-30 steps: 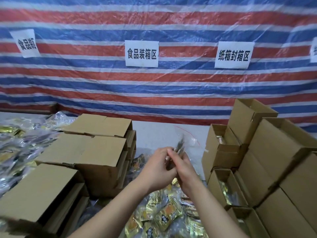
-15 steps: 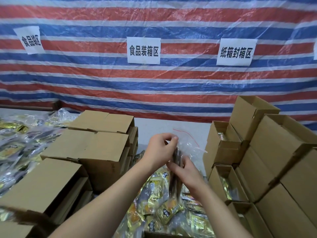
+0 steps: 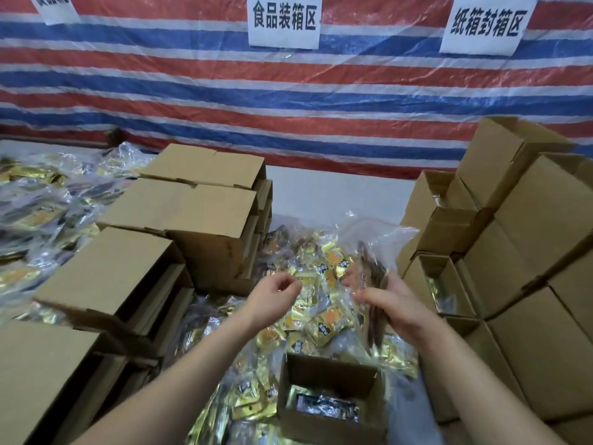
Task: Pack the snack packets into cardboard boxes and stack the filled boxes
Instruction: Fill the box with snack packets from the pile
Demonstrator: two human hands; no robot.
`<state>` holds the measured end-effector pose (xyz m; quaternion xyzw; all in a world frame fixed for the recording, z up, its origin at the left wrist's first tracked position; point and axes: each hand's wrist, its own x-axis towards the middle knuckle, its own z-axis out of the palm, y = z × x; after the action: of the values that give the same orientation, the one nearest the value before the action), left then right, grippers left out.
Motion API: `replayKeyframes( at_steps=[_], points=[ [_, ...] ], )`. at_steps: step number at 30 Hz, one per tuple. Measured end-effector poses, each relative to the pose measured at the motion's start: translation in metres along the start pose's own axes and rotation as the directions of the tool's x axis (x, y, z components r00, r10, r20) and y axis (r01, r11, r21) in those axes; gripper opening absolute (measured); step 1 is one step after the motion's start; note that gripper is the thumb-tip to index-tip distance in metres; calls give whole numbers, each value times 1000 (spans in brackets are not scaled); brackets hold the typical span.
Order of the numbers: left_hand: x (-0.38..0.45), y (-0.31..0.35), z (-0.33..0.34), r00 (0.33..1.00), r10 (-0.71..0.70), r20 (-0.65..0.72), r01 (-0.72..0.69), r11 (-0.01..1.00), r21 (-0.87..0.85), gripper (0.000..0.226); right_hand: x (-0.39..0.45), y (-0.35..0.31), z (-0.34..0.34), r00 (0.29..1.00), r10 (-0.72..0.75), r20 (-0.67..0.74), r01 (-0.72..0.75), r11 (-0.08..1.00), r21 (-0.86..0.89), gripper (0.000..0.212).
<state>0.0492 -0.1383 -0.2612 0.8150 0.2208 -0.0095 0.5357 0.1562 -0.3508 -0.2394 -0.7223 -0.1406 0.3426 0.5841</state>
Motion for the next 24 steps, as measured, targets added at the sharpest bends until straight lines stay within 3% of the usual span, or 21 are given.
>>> replayKeyframes(
  at_steps=[5, 10, 14, 17, 21, 24],
  points=[
    [-17, -72, 32, 963, -129, 236, 82, 977, 199, 34, -11, 18, 16, 996, 3, 94, 23, 961, -276, 67],
    [-25, -101, 51, 959, -158, 236, 83, 950, 300, 35, -20, 43, 33, 981, 72, 183, 31, 864, -503, 36],
    [-31, -113, 56, 947, -171, 273, 175, 985, 10, 21, -23, 61, 42, 927, 186, 327, 79, 753, -654, 26],
    [-29, -117, 55, 927, -230, 297, 282, 948, -146, 31, -17, 77, 47, 893, 303, 333, 51, 667, -743, 33],
    [-28, -112, 55, 930, -214, 299, 265, 954, -139, 32, -7, 92, 59, 858, 375, 352, 88, 567, -819, 28],
    [-26, -113, 59, 945, -206, 255, 217, 976, -18, 31, 1, 104, 65, 842, 412, 349, 113, 499, -859, 19]
  ],
)
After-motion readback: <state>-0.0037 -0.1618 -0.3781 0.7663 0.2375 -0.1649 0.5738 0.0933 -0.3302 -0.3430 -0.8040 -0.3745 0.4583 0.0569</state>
